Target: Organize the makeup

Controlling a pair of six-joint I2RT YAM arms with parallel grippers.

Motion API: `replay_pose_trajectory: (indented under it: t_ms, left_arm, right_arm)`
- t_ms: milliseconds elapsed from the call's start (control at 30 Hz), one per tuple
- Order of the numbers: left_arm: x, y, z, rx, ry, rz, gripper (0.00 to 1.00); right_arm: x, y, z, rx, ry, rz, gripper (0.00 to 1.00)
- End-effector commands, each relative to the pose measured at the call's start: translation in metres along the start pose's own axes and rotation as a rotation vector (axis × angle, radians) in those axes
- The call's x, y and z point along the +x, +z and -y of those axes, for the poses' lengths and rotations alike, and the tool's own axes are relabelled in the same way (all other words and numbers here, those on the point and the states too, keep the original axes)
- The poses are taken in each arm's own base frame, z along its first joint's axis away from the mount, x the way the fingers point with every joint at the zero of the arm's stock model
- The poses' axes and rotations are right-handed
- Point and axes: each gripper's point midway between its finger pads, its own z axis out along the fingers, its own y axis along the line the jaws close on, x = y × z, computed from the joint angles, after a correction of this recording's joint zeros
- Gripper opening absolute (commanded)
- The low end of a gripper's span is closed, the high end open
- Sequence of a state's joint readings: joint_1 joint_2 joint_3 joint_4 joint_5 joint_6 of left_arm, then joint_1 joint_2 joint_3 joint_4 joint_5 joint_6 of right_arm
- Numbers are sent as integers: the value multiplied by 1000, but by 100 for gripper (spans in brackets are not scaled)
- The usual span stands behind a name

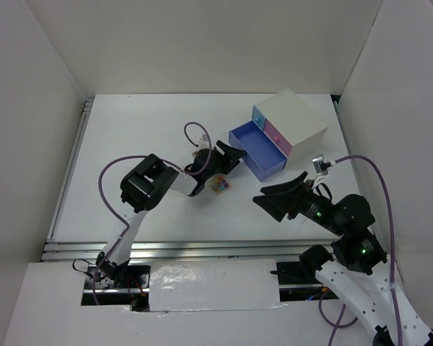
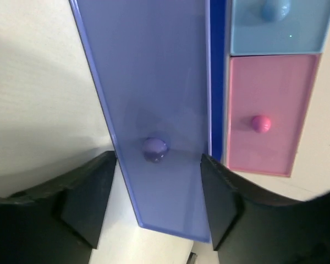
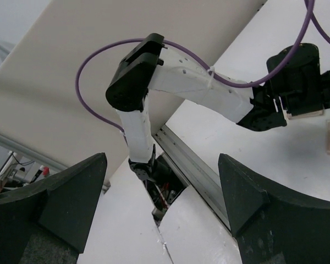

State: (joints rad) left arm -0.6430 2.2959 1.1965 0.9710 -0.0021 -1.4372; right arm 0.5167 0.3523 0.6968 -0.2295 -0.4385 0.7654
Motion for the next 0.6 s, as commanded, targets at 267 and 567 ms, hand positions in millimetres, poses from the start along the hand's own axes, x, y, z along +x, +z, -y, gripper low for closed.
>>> replay_pose_trajectory:
  t_ms: [267, 567]
  left_arm:
    - [-34, -36, 111, 183, 146, 78, 99]
    - [-147, -168, 46, -631, 352, 207, 99]
  right_arm:
    - [-21, 11, 7, 65, -93, 35, 91]
    - [2, 52, 85, 280, -215, -163, 97]
